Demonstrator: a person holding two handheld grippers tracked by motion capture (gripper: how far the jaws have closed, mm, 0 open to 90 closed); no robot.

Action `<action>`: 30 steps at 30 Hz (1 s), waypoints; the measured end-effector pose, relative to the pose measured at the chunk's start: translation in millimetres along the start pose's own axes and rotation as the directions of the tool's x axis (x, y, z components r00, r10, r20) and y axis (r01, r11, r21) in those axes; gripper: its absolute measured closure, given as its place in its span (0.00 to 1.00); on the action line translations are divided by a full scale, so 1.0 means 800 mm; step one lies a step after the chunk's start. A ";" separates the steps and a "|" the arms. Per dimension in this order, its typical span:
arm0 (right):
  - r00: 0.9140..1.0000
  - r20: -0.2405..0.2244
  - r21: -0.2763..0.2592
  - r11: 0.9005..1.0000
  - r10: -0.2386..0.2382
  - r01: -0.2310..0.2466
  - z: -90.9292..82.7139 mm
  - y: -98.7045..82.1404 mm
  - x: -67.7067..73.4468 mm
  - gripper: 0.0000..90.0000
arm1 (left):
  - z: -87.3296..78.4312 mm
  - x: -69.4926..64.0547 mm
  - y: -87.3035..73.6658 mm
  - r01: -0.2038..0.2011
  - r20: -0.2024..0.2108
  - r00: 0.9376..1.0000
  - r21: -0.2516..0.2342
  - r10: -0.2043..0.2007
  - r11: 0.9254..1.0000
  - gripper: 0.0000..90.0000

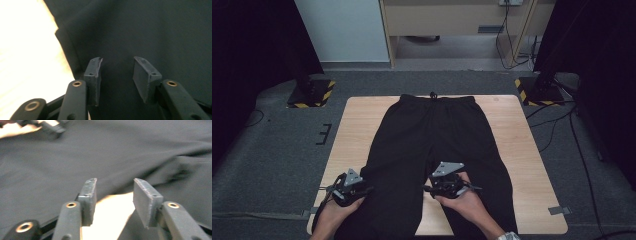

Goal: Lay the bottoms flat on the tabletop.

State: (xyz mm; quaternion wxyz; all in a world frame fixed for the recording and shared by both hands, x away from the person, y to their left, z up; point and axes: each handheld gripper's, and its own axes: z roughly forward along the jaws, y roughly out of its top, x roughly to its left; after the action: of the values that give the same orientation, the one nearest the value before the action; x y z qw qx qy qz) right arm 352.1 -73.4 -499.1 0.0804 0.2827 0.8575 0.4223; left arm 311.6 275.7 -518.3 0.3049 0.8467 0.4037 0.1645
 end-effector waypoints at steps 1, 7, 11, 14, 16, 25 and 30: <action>0.999 0.044 -0.016 1.000 0.014 -0.013 -0.007 -0.001 -0.014 0.51 | -0.007 -0.009 -0.006 -0.010 0.031 0.999 0.013 0.009 1.000 0.68; 0.985 0.160 -0.004 0.998 0.058 -0.058 -0.014 -0.012 -0.049 0.45 | -0.021 -0.036 -0.014 -0.074 0.068 0.995 0.037 0.071 0.997 0.65; 0.985 0.159 -0.025 0.998 0.060 -0.057 -0.001 -0.003 -0.047 0.49 | -0.024 -0.029 0.004 -0.061 0.003 0.998 -0.045 0.062 0.997 0.57; 0.986 0.158 -0.027 0.998 0.053 -0.049 0.011 0.007 -0.043 0.52 | -0.020 -0.019 0.018 -0.054 -0.033 0.998 -0.072 0.052 0.996 0.55; 0.983 0.177 -0.021 0.998 0.056 -0.054 0.025 0.017 -0.042 0.55 | -0.015 -0.010 0.030 -0.027 -0.041 0.999 -0.089 0.023 0.996 0.54; 0.968 0.224 0.030 0.992 0.112 -0.122 0.029 0.027 -0.056 0.99 | -0.009 0.006 0.061 -0.024 -0.107 0.994 -0.129 0.010 0.991 0.53; 0.955 0.257 0.025 0.987 0.146 -0.157 0.011 0.019 -0.072 0.96 | 0.008 0.024 0.064 -0.004 -0.150 0.989 -0.106 -0.012 0.994 0.48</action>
State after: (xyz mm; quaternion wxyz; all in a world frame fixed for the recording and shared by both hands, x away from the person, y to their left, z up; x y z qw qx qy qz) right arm 409.4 -92.3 -499.0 0.1506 0.4010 0.8253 0.3680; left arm 356.7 263.3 -489.3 0.3183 0.8138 0.4179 0.2486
